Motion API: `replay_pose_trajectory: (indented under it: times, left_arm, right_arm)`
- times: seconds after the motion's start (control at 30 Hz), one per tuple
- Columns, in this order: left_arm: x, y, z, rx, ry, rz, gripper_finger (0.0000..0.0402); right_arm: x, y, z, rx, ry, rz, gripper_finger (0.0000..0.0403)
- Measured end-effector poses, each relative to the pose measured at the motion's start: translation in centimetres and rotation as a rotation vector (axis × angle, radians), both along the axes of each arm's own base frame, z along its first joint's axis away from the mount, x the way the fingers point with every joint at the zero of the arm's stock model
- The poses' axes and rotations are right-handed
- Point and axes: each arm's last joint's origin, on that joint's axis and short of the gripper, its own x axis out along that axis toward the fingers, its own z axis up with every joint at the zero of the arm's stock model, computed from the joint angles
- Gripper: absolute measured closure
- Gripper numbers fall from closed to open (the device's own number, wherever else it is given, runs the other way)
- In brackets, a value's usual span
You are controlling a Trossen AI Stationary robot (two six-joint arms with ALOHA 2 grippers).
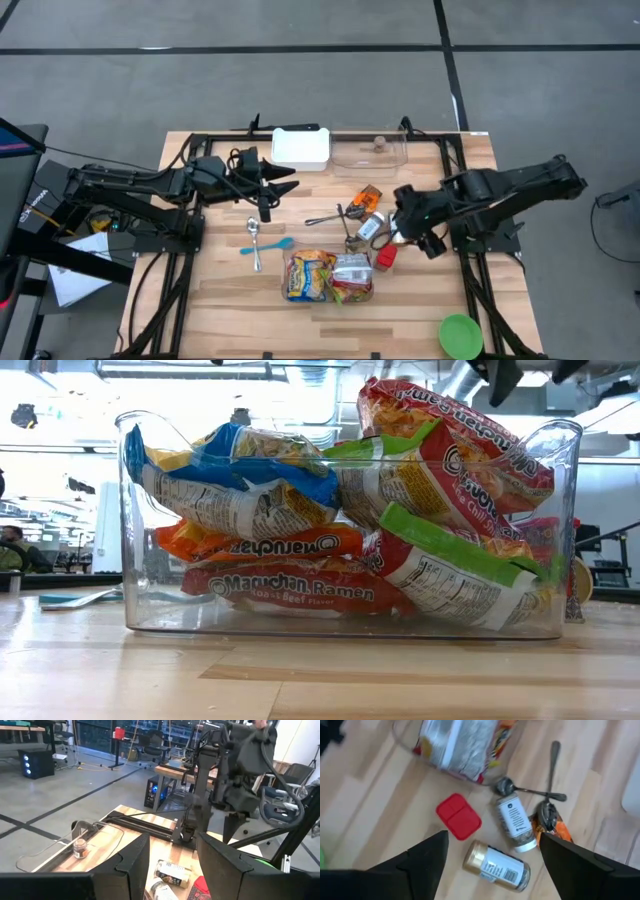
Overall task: Pick & Place Food Item
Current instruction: Put the red seasoning into the top transparent bin
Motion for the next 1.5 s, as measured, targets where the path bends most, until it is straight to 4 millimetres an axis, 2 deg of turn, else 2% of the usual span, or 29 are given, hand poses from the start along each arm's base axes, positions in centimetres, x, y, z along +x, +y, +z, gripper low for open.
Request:
replay_pose_trajectory:
  times: [0.2,0.33,0.57,0.67,0.8,1.17,1.5]
  left_arm:
    - [0.0,0.0,0.0,-0.003,0.001,-0.012,0.0243]
    - [0.0,0.0,0.0,-0.006,0.000,-0.012,0.0243]
    - [0.0,0.0,0.0,-0.006,0.000,-0.015,0.0243]
    - [0.0,0.0,0.0,-0.005,0.000,-0.015,0.0243]
    - [0.0,-0.1,0.0,-0.005,0.001,-0.027,0.0243]
    - [0.0,-0.1,0.0,-0.005,0.003,-0.028,0.0243]
    - [0.0,-0.1,0.0,-0.005,0.004,-0.028,0.0243]
  right_arm:
    - [2.0,1.3,-2.3,-0.084,0.116,0.164,0.0092]
    - [2.7,2.3,-3.4,-0.053,0.179,0.237,0.0092]
    - [4.0,3.4,-5.0,-0.051,0.173,0.307,0.0093]
    - [4.0,3.3,-6.8,-0.026,0.165,0.321,0.0093]
    - [3.7,3.1,-8.5,-0.095,0.149,0.378,0.0093]
    - [3.4,2.8,-11.2,-0.105,0.172,0.414,0.0093]
    - [3.6,1.9,-12.7,-0.105,0.139,0.398,0.0093]
